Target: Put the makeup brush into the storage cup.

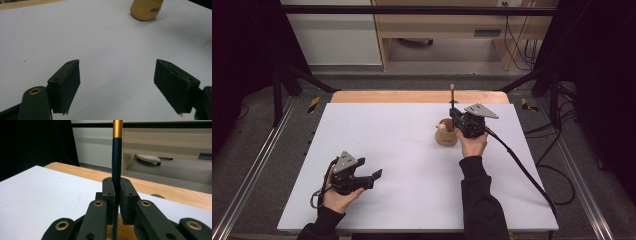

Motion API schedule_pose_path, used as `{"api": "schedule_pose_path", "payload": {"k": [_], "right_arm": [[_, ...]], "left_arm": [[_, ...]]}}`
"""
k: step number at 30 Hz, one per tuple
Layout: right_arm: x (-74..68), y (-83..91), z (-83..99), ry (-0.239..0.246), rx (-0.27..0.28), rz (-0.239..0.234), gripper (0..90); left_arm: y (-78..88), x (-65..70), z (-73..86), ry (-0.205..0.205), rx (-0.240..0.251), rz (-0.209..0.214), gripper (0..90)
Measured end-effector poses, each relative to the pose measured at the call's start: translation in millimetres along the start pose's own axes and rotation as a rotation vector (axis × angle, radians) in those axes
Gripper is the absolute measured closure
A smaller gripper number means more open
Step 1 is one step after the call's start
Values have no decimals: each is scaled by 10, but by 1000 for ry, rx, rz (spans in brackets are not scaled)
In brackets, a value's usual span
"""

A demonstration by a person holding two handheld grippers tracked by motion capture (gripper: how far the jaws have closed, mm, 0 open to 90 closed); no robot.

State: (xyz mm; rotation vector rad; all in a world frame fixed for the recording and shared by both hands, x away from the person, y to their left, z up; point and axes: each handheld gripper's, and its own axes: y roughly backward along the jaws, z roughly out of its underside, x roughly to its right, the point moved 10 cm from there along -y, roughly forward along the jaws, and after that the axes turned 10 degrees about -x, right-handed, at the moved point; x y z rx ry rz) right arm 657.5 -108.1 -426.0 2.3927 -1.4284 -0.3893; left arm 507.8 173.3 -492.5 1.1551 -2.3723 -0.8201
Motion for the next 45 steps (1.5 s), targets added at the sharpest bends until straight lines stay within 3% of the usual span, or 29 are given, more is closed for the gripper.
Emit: {"api": "schedule_pose_path", "payload": {"k": [45], "right_arm": [[65,-272,440,-30,-103,15,836]], "left_arm": [[2,0,-1,-3,-1,2,201]]}}
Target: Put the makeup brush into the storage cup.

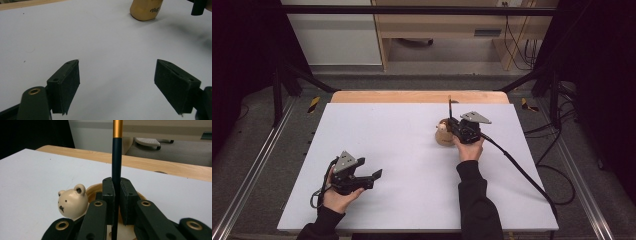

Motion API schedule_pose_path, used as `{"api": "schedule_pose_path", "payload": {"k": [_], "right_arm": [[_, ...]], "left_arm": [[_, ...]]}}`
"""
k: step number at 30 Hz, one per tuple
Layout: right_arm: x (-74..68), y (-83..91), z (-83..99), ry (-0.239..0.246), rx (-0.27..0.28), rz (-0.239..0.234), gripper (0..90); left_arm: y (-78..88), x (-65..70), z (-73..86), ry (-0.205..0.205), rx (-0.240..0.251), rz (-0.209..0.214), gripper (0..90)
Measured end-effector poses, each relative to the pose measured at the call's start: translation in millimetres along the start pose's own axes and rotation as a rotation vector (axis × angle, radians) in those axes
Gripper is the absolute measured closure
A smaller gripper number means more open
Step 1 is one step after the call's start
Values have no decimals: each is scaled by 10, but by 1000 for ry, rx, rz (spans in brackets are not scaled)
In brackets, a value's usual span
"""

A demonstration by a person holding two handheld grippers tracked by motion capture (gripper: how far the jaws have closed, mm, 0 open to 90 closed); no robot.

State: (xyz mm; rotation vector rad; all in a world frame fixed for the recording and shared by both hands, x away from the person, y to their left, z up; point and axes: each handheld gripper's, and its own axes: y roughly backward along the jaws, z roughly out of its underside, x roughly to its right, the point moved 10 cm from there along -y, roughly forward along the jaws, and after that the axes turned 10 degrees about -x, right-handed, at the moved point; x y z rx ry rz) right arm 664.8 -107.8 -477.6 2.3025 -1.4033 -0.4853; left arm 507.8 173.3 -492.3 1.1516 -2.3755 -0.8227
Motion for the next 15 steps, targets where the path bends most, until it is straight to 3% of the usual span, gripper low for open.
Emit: {"api": "schedule_pose_path", "payload": {"k": [15], "right_arm": [[11,-35,112,-6,-28,-1,835]], "left_arm": [[-2,-1,0,3,0,0,202]]}}
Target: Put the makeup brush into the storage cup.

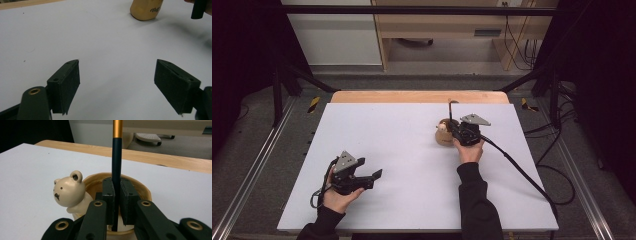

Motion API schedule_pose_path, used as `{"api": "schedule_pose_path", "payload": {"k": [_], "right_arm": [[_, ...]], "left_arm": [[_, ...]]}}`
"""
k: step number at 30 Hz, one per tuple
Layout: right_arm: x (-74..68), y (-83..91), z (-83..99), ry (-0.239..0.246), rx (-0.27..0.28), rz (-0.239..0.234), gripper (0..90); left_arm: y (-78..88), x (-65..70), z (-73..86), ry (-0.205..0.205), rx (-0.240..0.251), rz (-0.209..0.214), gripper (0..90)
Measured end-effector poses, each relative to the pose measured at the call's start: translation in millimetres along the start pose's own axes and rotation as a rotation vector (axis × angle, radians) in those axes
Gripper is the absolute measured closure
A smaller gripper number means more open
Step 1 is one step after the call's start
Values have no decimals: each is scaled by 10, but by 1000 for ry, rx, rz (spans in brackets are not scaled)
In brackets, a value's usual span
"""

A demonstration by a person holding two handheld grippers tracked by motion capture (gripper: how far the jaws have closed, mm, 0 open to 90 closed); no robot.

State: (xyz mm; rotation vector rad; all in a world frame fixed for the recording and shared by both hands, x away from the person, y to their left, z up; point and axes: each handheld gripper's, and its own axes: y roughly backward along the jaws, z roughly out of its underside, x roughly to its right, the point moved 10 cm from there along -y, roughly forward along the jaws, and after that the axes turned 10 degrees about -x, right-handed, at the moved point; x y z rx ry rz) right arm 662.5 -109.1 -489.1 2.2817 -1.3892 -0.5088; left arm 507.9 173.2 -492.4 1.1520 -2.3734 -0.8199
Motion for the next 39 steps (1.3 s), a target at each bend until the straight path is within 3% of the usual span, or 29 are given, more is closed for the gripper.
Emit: {"api": "schedule_pose_path", "payload": {"k": [9,21,39], "right_arm": [[-12,4,41,17,-24,4,822],[-34,118,-14,39,-7,3,795],[-196,452,1,98,-13,-7,559]], "left_arm": [[0,3,2,-2,-2,1,203],[3,11,-3,-2,0,2,203],[21,-4,-11,3,8,-1,202]]}}
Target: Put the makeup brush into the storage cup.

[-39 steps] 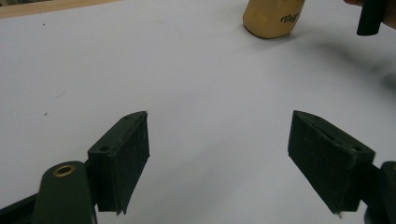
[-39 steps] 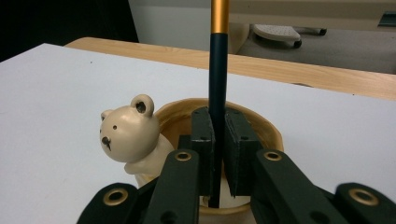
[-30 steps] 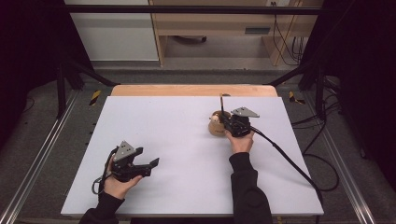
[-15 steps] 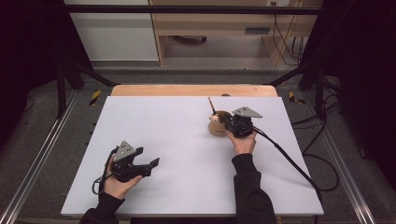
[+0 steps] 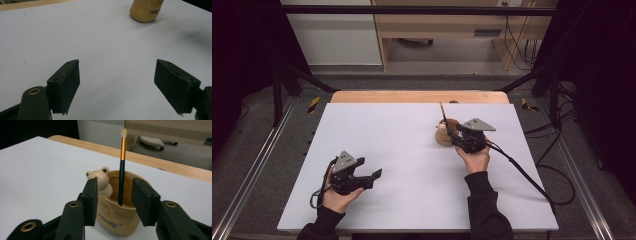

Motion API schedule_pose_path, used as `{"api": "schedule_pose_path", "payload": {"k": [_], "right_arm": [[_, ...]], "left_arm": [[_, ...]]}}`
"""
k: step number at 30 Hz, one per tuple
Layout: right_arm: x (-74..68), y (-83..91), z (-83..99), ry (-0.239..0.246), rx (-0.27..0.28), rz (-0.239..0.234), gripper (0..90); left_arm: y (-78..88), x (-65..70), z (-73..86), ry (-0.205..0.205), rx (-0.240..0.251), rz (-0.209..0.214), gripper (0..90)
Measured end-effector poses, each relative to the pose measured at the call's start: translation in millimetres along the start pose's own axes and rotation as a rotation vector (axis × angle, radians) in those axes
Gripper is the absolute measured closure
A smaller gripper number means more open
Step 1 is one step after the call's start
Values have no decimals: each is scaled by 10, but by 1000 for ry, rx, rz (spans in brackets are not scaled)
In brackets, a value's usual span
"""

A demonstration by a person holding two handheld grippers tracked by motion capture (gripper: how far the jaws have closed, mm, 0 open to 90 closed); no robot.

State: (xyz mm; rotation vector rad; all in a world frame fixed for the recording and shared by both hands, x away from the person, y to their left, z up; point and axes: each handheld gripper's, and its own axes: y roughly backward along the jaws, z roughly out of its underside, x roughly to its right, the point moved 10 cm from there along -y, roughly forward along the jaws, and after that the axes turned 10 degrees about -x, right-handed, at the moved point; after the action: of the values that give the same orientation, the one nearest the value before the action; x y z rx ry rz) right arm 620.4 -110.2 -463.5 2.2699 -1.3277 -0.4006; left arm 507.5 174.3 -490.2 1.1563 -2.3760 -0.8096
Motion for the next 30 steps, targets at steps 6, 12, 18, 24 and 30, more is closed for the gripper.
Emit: {"api": "schedule_pose_path", "payload": {"k": [6,12,18,24,30], "right_arm": [[-43,156,25,-1,18,-34,485],[-55,316,88,15,16,-45,426],[-91,464,181,37,1,-62,332],[-157,621,230,54,7,-96,257],[-198,774,264,42,30,-131,189]], "left_arm": [[7,-5,-3,4,3,-1,200],[15,-15,-7,8,10,-2,198],[26,-24,-10,7,13,-1,190],[37,-33,-13,14,17,2,183],[55,-34,-23,14,26,5,174]]}}
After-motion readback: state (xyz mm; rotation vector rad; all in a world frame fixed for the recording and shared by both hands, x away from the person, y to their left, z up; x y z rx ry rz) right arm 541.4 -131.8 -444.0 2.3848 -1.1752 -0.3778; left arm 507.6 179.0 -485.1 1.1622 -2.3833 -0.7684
